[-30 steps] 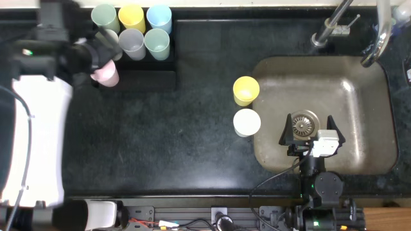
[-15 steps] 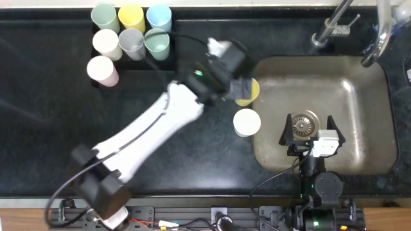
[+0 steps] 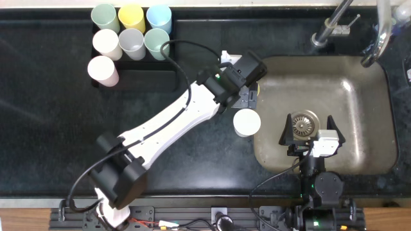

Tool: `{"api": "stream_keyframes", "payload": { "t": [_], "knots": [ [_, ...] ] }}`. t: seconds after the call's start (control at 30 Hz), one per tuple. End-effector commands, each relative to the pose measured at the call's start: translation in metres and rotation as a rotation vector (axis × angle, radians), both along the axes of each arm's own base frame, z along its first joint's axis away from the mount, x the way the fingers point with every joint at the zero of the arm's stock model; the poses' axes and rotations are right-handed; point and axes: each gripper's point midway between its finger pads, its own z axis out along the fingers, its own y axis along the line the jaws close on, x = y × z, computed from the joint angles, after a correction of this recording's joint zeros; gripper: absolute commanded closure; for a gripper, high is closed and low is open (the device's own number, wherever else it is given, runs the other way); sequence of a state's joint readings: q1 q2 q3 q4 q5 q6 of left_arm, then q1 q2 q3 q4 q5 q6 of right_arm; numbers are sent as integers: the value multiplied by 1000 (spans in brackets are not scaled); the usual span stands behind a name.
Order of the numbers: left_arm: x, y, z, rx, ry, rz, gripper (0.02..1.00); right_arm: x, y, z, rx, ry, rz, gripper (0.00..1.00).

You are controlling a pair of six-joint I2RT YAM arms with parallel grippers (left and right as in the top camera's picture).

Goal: Store Cups

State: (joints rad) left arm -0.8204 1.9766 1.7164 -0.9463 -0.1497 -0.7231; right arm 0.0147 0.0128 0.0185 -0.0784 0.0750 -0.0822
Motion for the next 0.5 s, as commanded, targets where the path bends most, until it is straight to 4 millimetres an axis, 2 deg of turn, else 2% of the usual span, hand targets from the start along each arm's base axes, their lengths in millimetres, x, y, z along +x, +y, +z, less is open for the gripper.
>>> {"api": "stream_keyframes", "payload": {
  "t": [0.03, 0.27, 0.5],
  "knots": [
    [4, -4, -15, 8, 19, -12, 23, 0, 0, -4, 0, 1, 3, 5],
    [18, -4, -14, -22, -5, 9, 23, 0, 0, -4, 0, 1, 3, 3],
    [26, 0, -30, -35, 31, 38, 23, 0, 0, -4, 0, 0, 3, 3]
  ]
}}
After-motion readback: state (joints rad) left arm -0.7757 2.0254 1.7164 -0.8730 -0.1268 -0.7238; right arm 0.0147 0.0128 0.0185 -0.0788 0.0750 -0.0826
